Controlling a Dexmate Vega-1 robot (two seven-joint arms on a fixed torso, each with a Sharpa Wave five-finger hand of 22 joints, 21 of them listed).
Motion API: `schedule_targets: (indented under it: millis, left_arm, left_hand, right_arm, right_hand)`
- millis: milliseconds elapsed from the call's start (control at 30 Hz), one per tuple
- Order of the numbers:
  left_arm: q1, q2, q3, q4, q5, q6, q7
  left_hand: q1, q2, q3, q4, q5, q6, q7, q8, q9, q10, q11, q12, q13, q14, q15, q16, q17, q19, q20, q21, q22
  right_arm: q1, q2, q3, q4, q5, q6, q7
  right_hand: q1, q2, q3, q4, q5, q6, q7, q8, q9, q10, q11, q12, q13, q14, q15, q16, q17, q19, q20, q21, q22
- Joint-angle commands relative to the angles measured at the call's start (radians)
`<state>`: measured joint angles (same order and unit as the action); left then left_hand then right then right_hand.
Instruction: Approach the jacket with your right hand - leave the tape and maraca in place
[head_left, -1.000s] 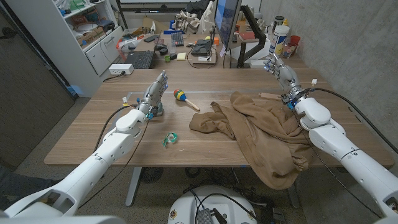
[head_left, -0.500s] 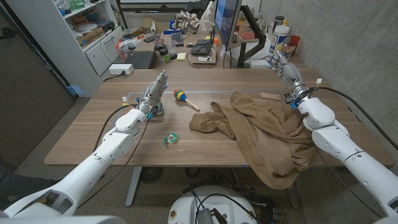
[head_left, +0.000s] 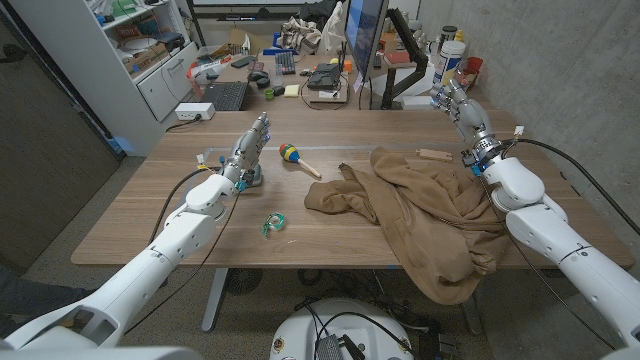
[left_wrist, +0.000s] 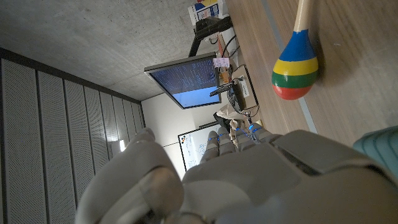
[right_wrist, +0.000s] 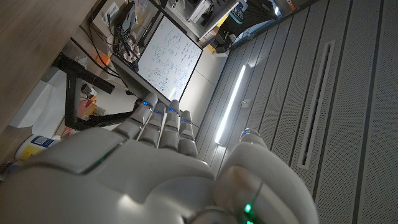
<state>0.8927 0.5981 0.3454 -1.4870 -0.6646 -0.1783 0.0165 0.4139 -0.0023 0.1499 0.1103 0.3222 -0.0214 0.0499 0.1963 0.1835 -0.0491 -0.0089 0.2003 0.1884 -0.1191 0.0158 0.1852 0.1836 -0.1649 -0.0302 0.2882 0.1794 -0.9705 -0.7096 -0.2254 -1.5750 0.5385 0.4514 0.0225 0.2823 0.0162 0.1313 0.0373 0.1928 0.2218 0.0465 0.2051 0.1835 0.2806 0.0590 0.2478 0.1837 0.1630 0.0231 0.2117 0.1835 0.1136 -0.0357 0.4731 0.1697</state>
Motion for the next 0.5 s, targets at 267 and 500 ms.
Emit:
schedule_targets:
  millis: [267,500]
  left_arm:
    - [-0.006,0.002,-0.005,0.011,-0.004,-0.003,-0.008]
    - [-0.009,0.003,-0.003,0.015,-0.004,0.002,-0.011]
  left_hand:
    - [0.003,0.01,-0.005,0.0,0.008,0.009,0.0,0.003,0.003,-0.008,-0.001,0.004,0.002,-0.009,-0.002,0.005,0.004,-0.007,0.007,-0.005,0.002]
    - [0.004,0.011,-0.007,0.0,0.008,0.011,-0.001,0.004,0.003,-0.01,-0.002,0.004,0.002,-0.01,-0.002,0.005,0.004,-0.006,0.007,-0.008,0.002]
  right_arm:
    - [-0.039,-0.001,0.028,-0.022,0.013,0.061,0.022]
    - [-0.06,0.012,0.039,-0.014,0.076,0.106,0.077]
  right_hand:
    - [-0.005,-0.005,-0.004,0.001,0.01,0.013,-0.001,0.002,0.005,0.013,0.004,0.006,0.004,0.01,-0.003,0.0,0.003,0.015,-0.002,-0.006,0.004]
    - [-0.006,-0.006,-0.006,0.001,0.01,0.017,-0.004,0.002,0.005,0.017,0.005,0.006,0.004,0.015,-0.005,0.0,0.003,0.021,-0.001,-0.008,0.004]
